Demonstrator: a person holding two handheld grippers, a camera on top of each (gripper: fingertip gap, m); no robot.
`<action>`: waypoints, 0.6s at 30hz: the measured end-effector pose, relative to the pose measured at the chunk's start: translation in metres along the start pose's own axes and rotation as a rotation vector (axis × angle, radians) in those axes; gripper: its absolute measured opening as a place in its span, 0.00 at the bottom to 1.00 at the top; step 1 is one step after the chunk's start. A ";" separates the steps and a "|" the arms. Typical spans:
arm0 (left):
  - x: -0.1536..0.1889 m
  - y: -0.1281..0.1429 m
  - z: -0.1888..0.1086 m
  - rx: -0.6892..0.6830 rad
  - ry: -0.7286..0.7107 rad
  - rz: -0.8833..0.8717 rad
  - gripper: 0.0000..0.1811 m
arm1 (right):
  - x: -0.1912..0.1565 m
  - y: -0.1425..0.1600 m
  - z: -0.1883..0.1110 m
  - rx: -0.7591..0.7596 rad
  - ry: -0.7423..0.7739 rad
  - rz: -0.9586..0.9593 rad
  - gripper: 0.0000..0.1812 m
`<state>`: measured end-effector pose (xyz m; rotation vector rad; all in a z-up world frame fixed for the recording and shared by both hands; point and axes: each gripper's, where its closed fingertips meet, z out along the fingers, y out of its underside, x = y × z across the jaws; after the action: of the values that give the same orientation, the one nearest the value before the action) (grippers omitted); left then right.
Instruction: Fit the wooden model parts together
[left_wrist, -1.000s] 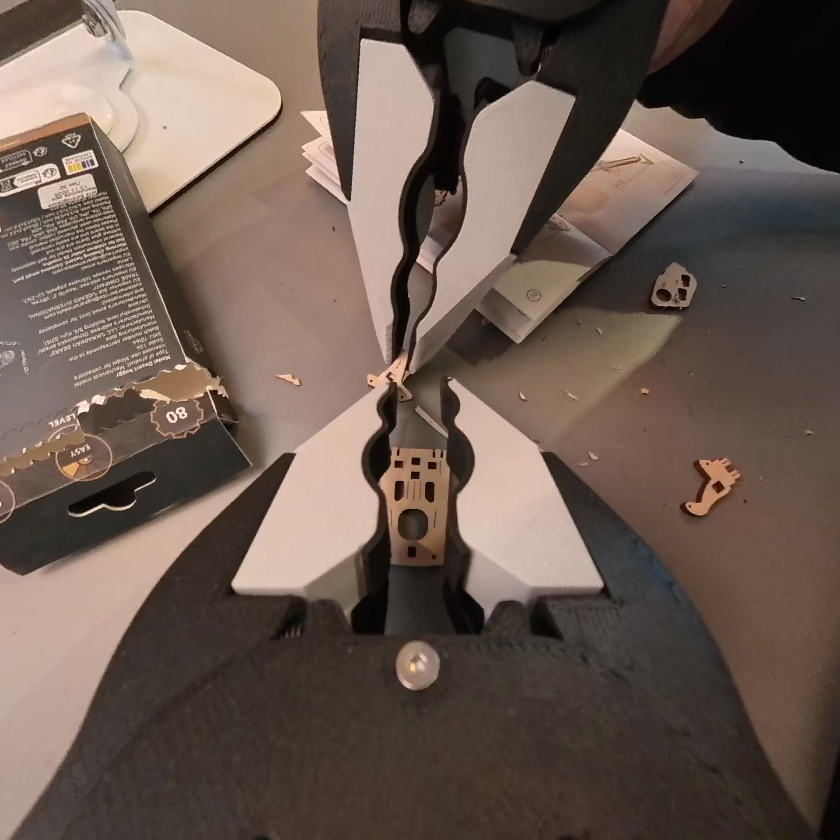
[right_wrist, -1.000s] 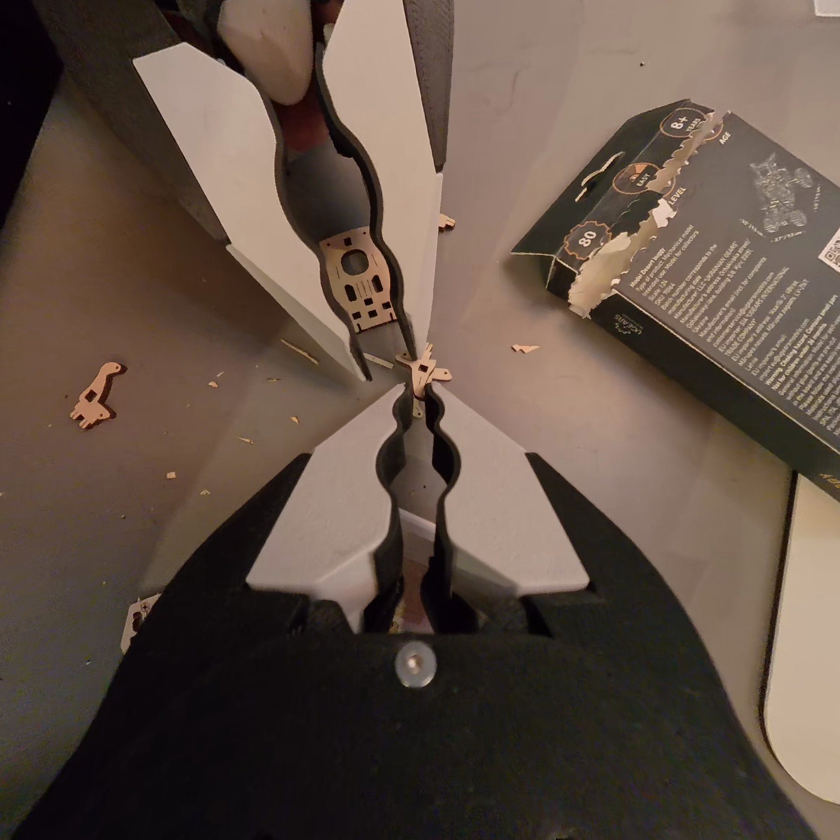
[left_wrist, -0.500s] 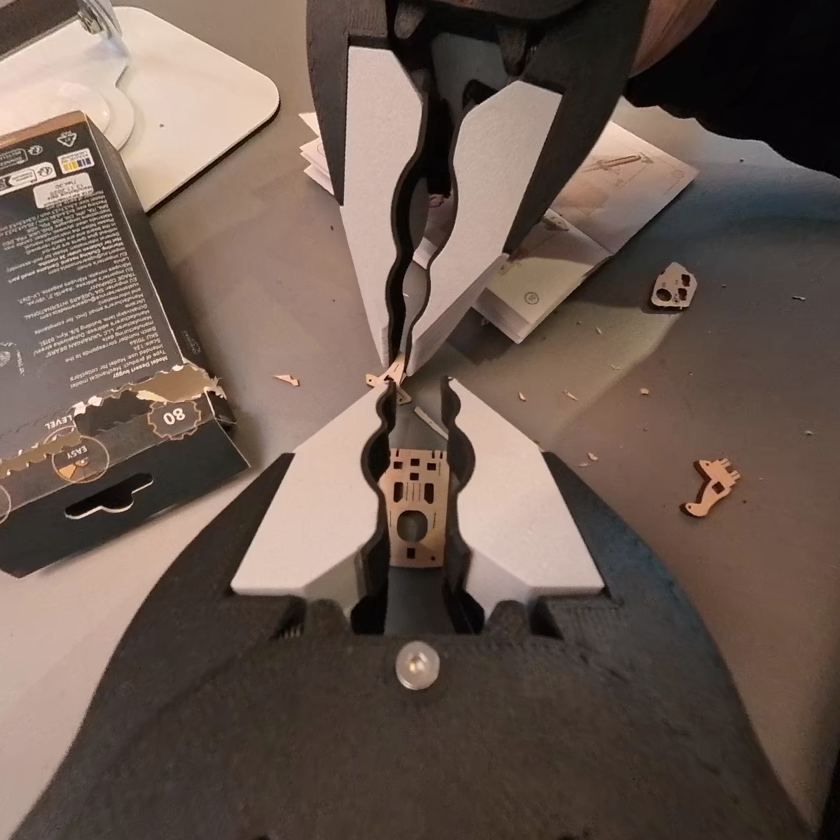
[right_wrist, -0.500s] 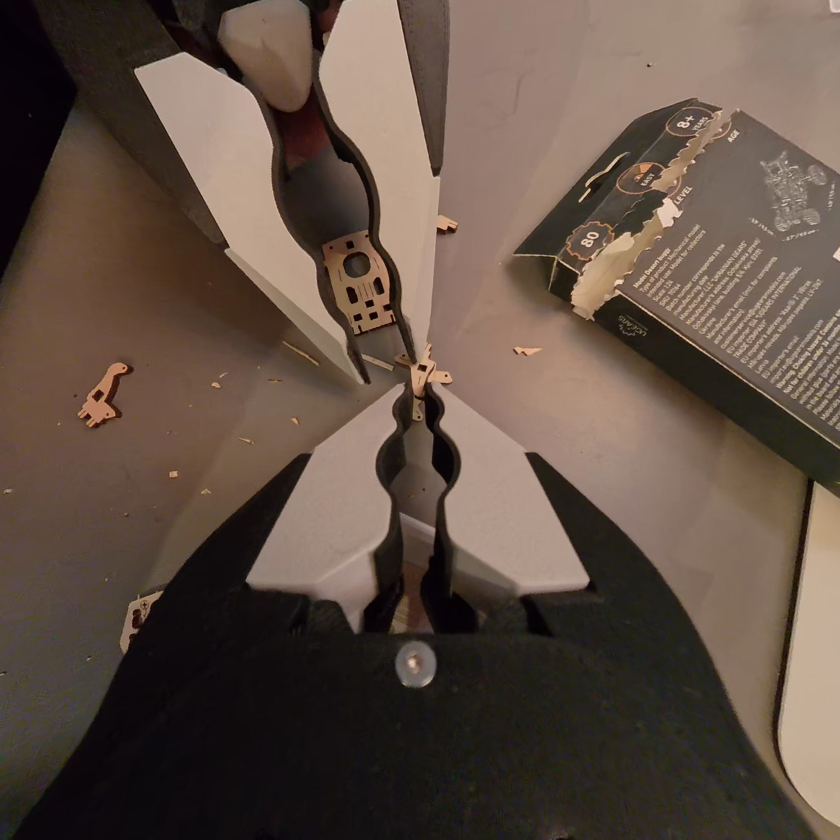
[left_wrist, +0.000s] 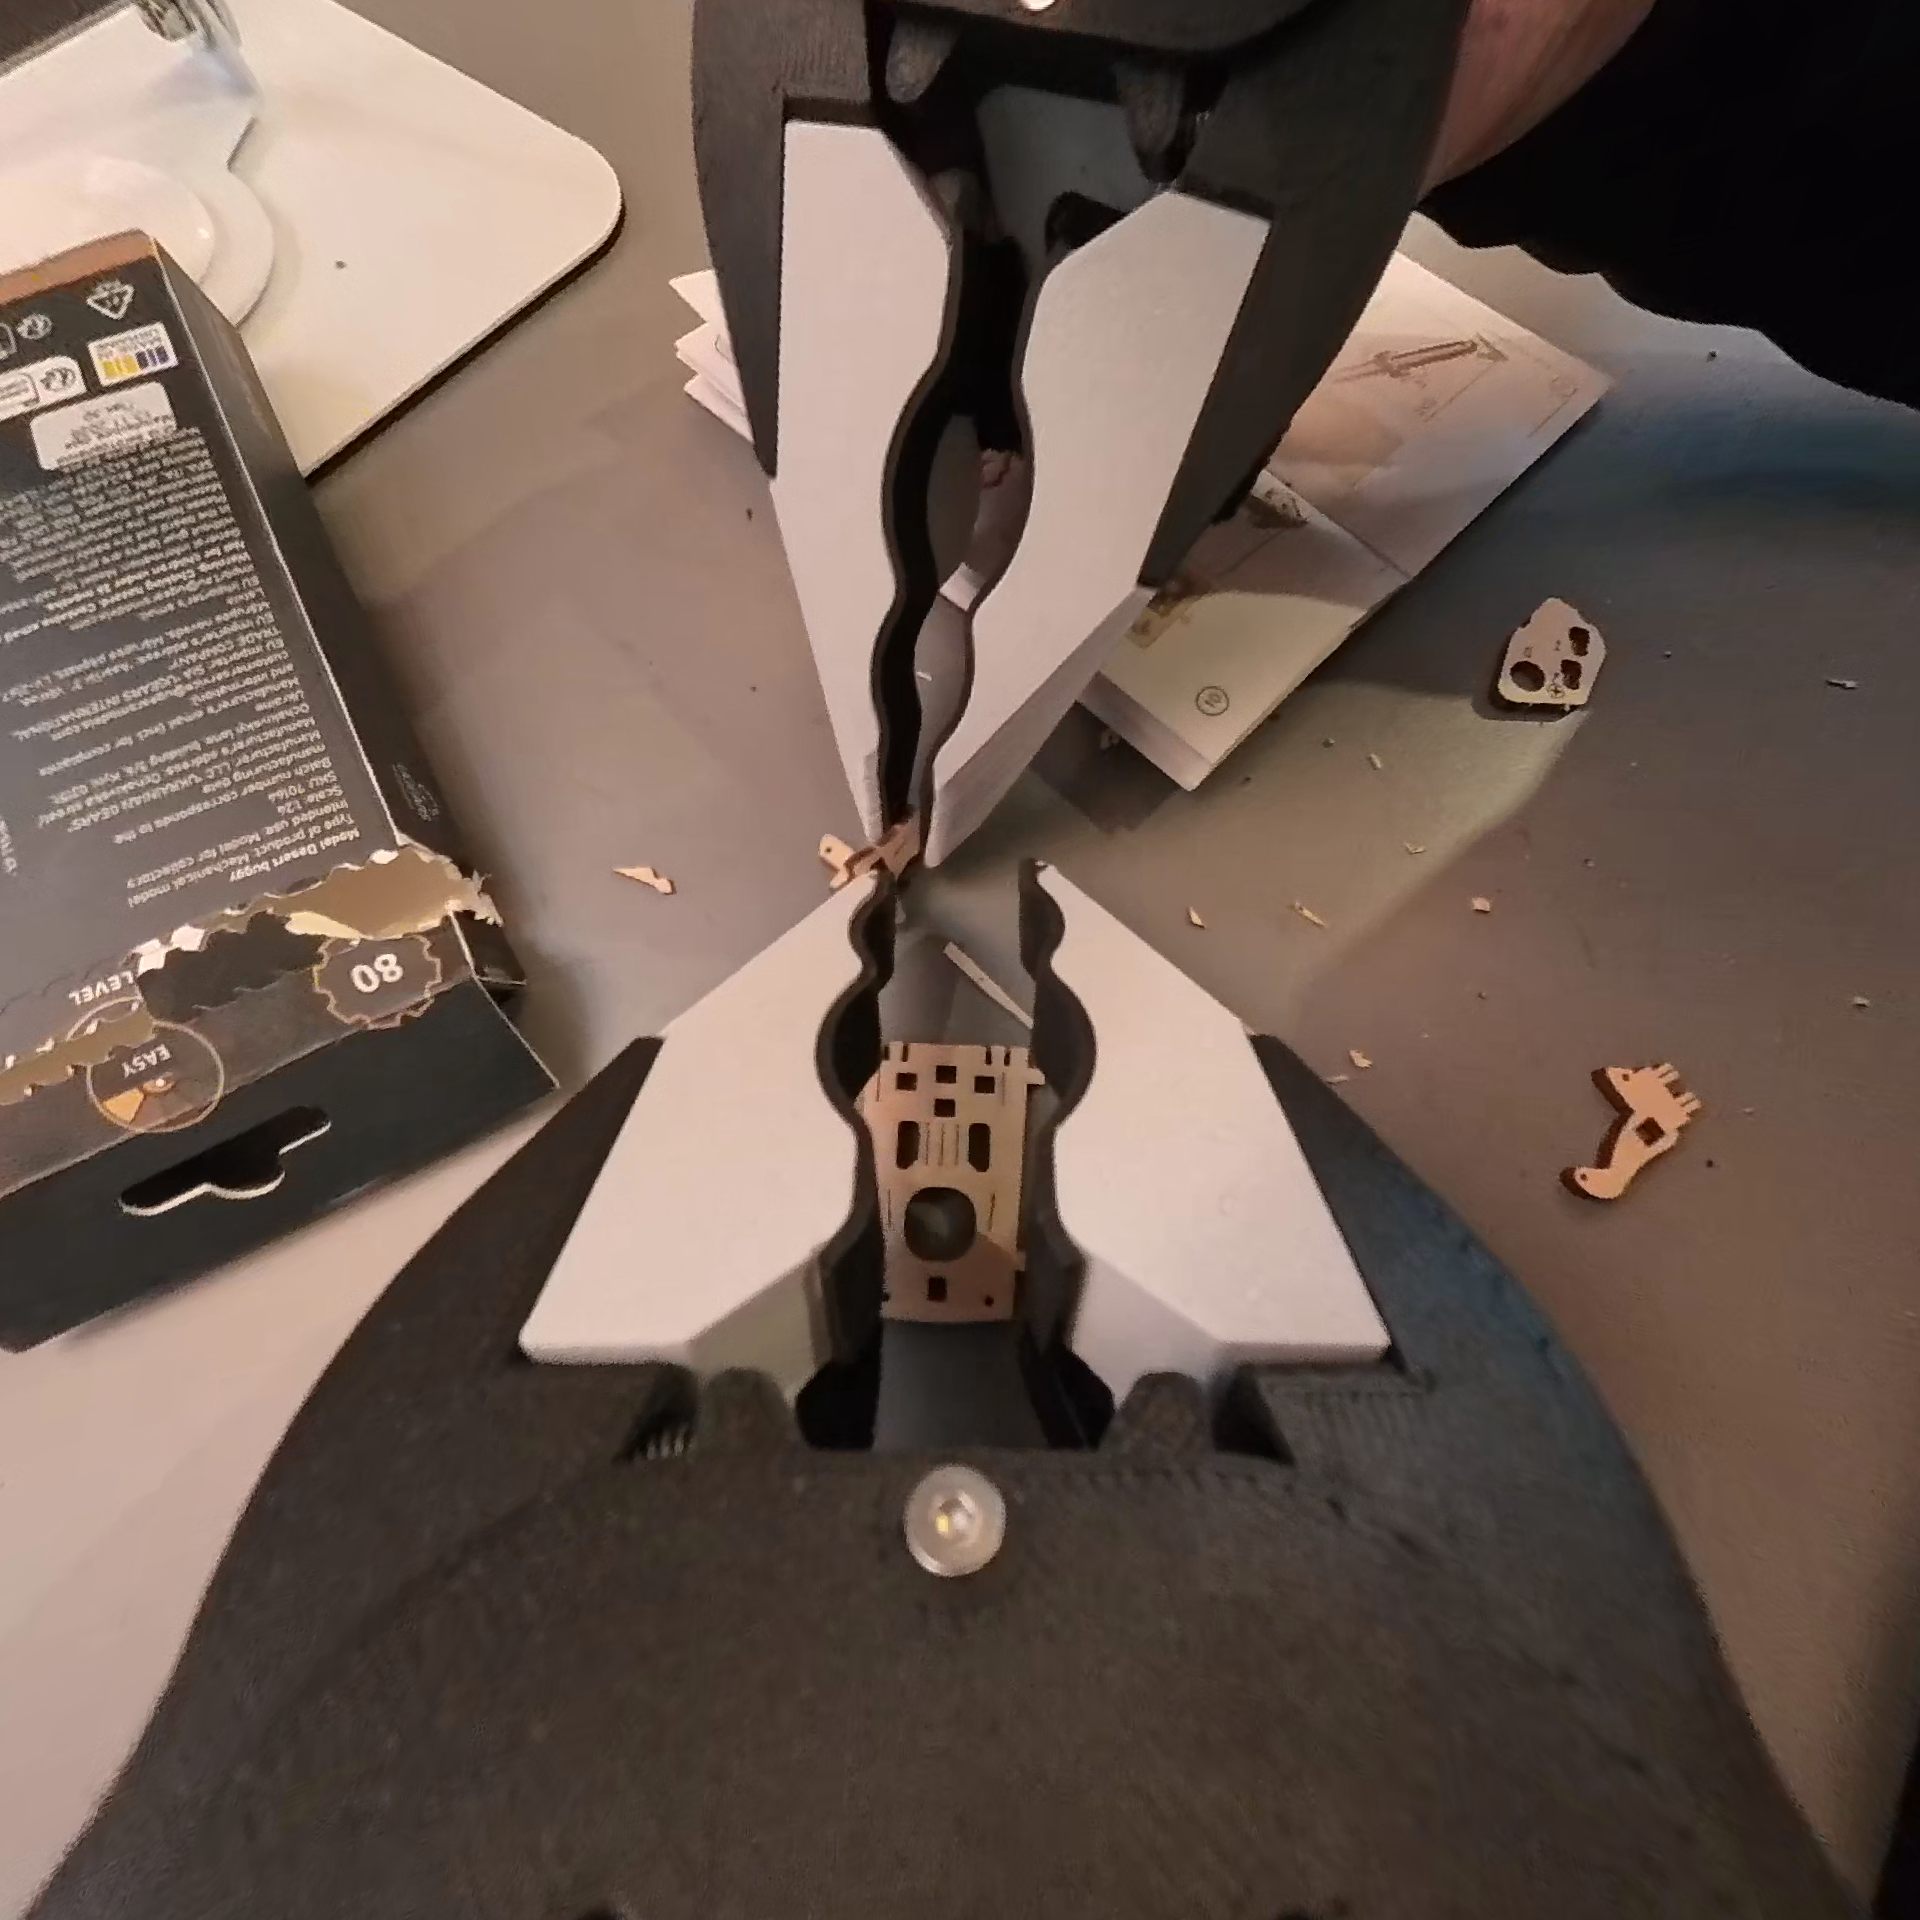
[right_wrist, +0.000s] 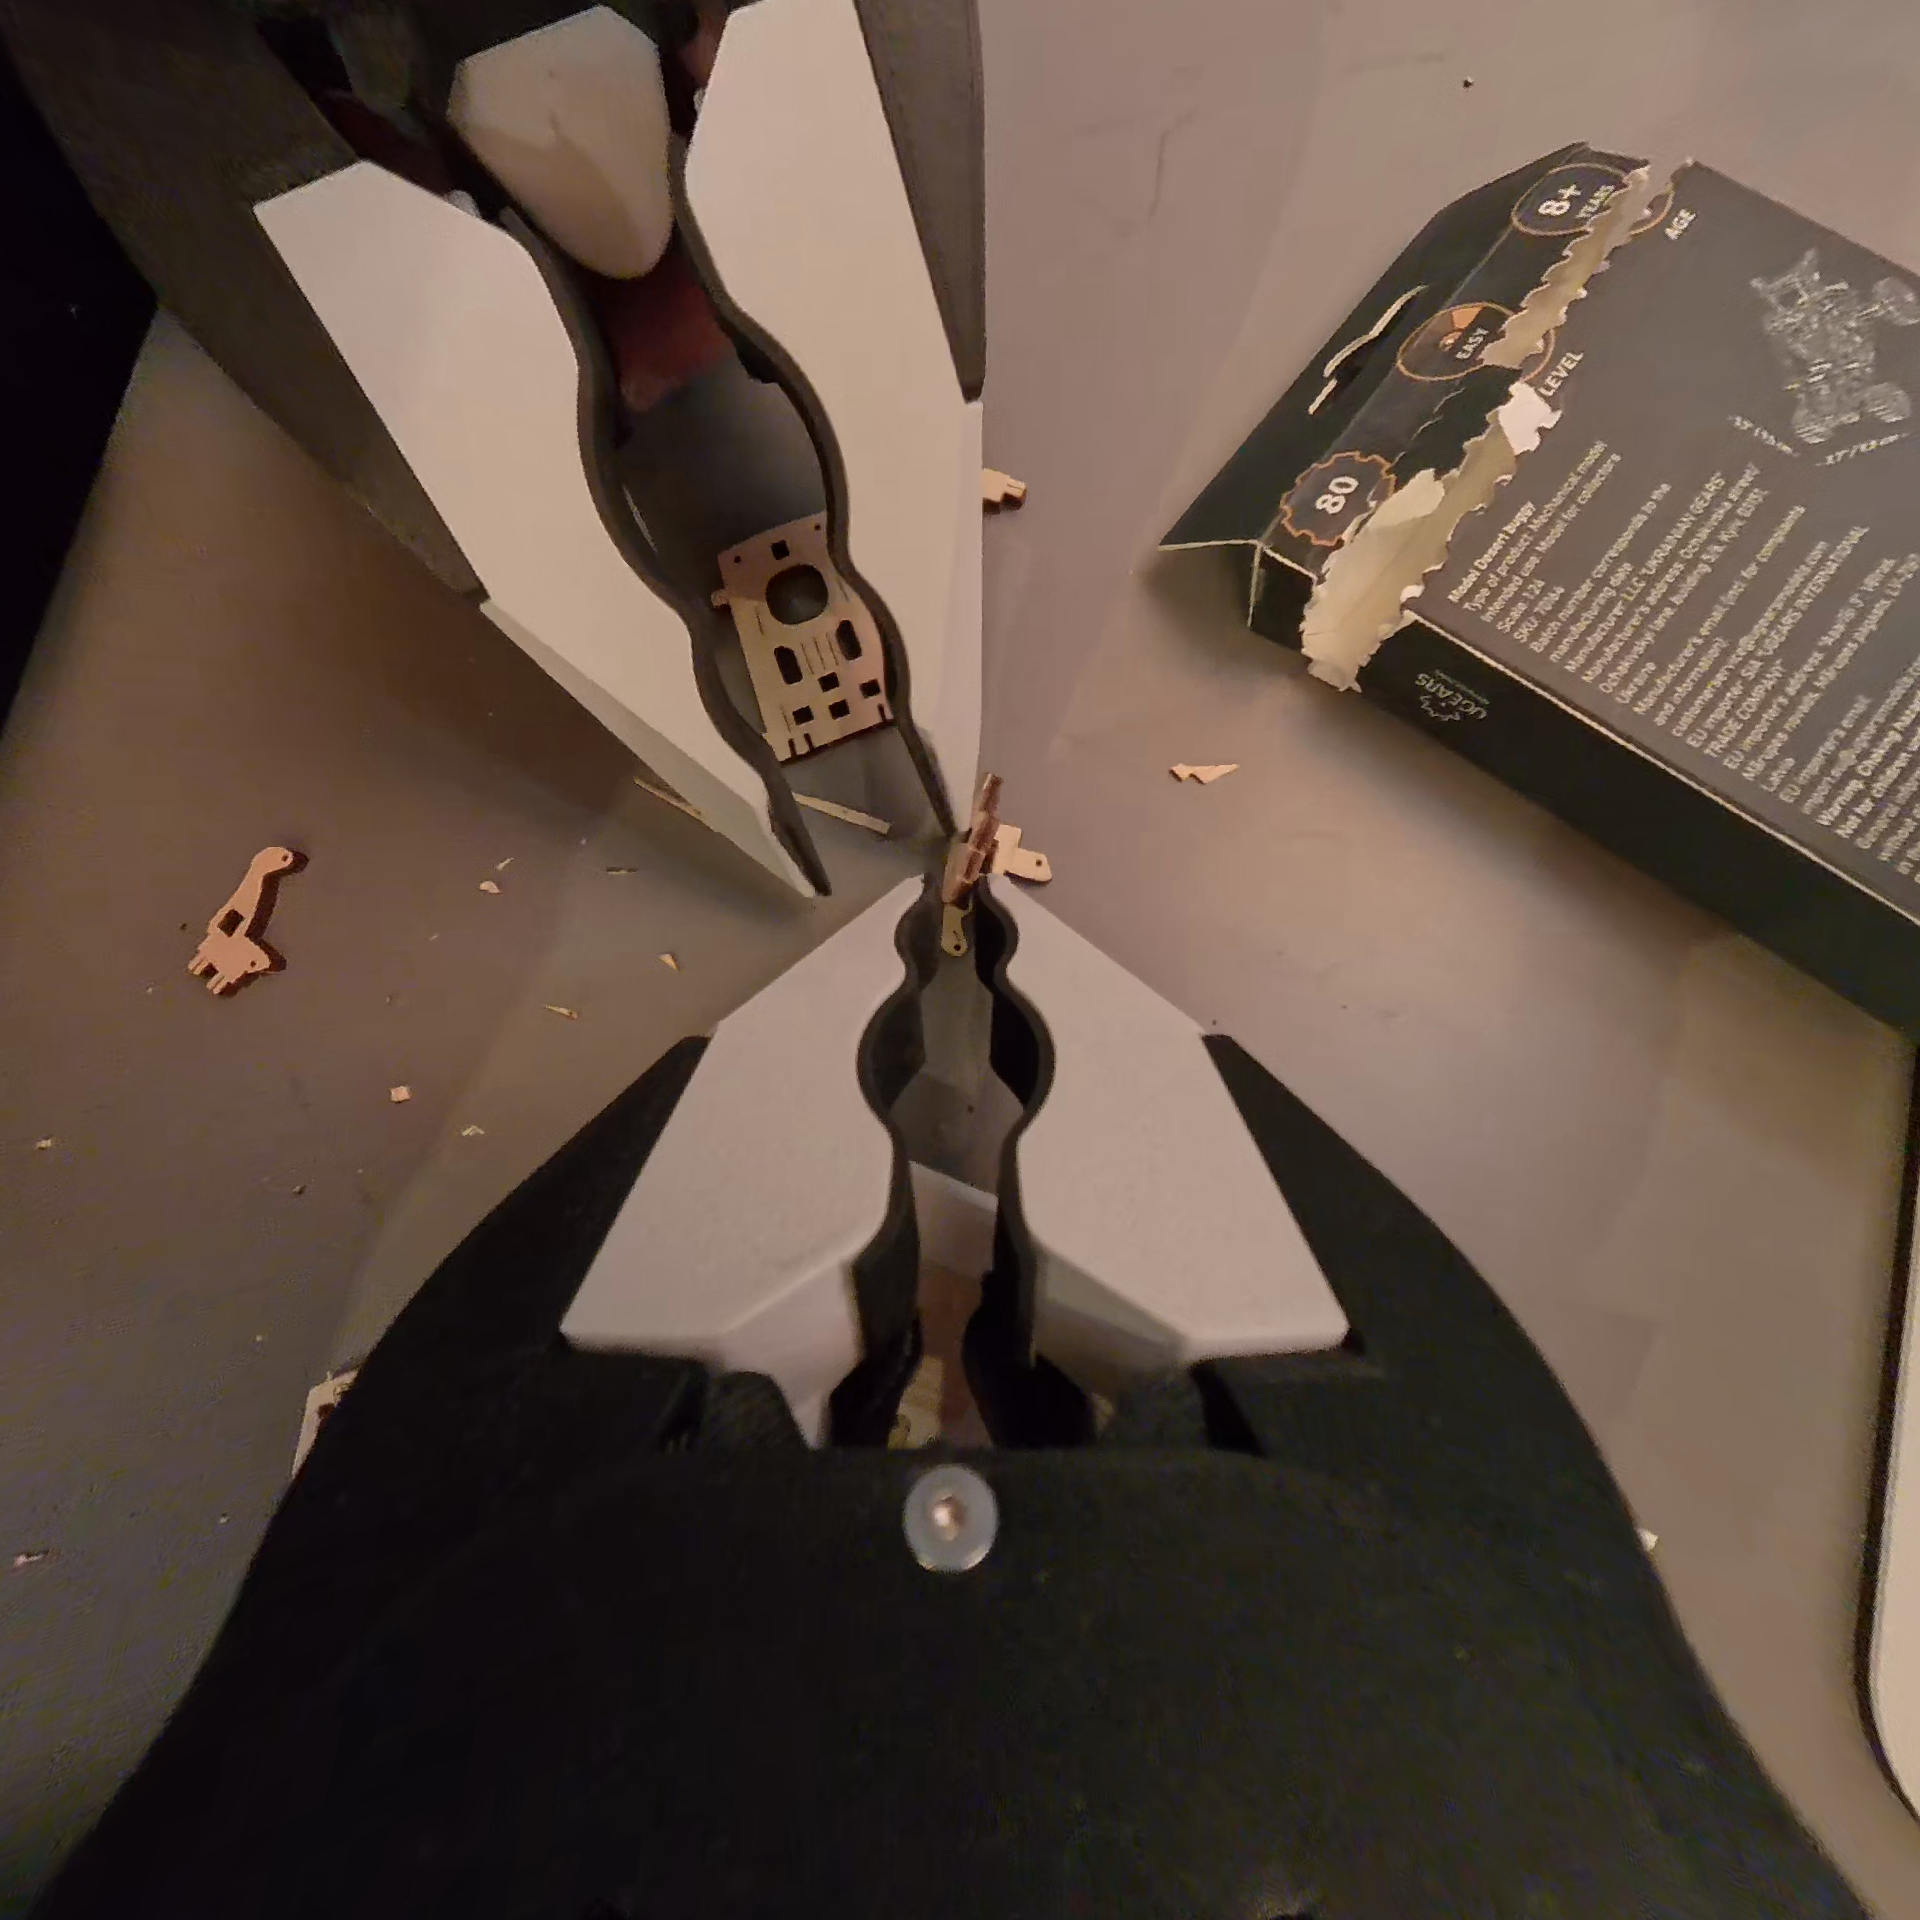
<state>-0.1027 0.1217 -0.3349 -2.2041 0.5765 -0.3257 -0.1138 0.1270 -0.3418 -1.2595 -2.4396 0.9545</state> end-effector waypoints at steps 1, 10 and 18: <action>0.000 0.000 0.000 0.000 -0.002 0.000 0.12 | 0.000 0.000 -0.001 0.000 0.001 0.002 0.01; -0.001 -0.001 0.002 -0.002 -0.011 0.019 0.13 | 0.001 0.001 -0.005 0.013 0.012 0.025 0.03; -0.001 -0.003 0.004 -0.005 -0.023 0.040 0.13 | 0.003 0.008 -0.003 -0.012 0.011 0.042 0.06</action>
<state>-0.1010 0.1269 -0.3351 -2.1951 0.6083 -0.2780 -0.1089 0.1336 -0.3451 -1.3218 -2.4234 0.9429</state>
